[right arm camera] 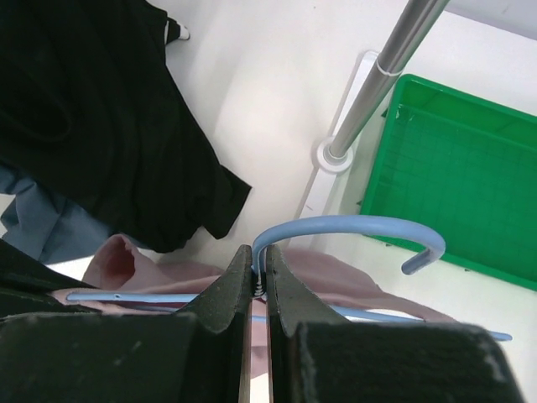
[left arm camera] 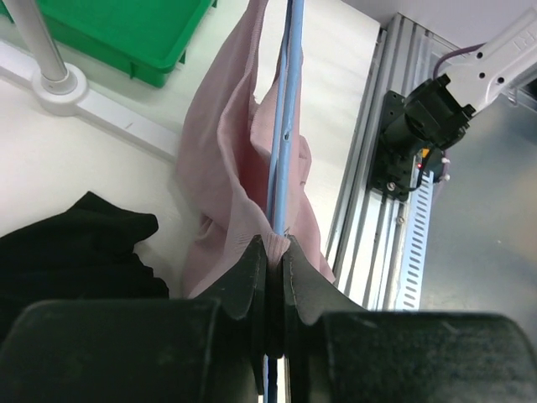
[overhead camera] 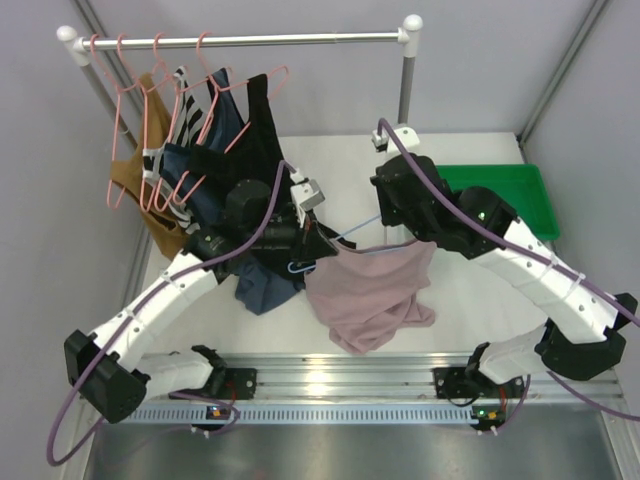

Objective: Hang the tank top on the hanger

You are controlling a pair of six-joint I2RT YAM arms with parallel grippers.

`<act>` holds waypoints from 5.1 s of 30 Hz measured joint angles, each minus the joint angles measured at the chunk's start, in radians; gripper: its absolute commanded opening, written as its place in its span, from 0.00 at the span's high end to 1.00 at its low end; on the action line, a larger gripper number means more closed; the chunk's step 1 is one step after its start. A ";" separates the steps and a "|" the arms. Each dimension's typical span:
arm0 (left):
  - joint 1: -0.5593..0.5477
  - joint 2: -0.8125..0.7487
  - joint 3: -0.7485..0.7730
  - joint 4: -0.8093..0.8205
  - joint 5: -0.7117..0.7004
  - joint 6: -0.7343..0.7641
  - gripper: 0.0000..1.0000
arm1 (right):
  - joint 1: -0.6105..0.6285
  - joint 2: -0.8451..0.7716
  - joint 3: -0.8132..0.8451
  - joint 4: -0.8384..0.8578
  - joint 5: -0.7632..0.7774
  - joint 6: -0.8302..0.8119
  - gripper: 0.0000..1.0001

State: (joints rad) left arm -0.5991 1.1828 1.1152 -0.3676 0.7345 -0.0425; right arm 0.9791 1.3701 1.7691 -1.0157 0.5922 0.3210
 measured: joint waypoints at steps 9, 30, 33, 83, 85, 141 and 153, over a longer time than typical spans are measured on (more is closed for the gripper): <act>-0.080 -0.122 -0.184 0.218 -0.128 -0.109 1.00 | 0.001 0.008 0.000 -0.004 -0.018 -0.013 0.91; -0.179 -0.206 -0.372 0.417 -0.326 -0.235 1.00 | 0.002 -0.080 -0.101 0.069 -0.023 0.008 0.20; -0.179 -0.226 -0.391 0.426 -0.346 -0.247 1.00 | 0.003 -0.106 -0.126 0.070 -0.017 0.016 0.11; -0.180 -0.151 0.542 -0.533 -0.885 -0.206 1.00 | 0.003 -0.305 -0.119 0.072 0.120 0.036 0.00; -0.180 -0.143 0.504 -0.523 -0.899 -0.206 1.00 | 0.003 -0.310 -0.128 0.069 0.116 0.042 0.00; 0.161 -0.096 0.275 0.016 -0.846 -0.169 1.00 | 0.003 -0.345 -0.214 0.073 0.064 0.083 0.00; 0.161 -0.142 0.223 0.016 -0.839 -0.199 0.76 | 0.003 -0.347 -0.238 0.088 0.047 0.083 0.00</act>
State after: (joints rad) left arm -0.4377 1.0405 1.3384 -0.3515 -0.1047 -0.2413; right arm 0.9817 1.0229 1.5311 -0.9279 0.6388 0.4038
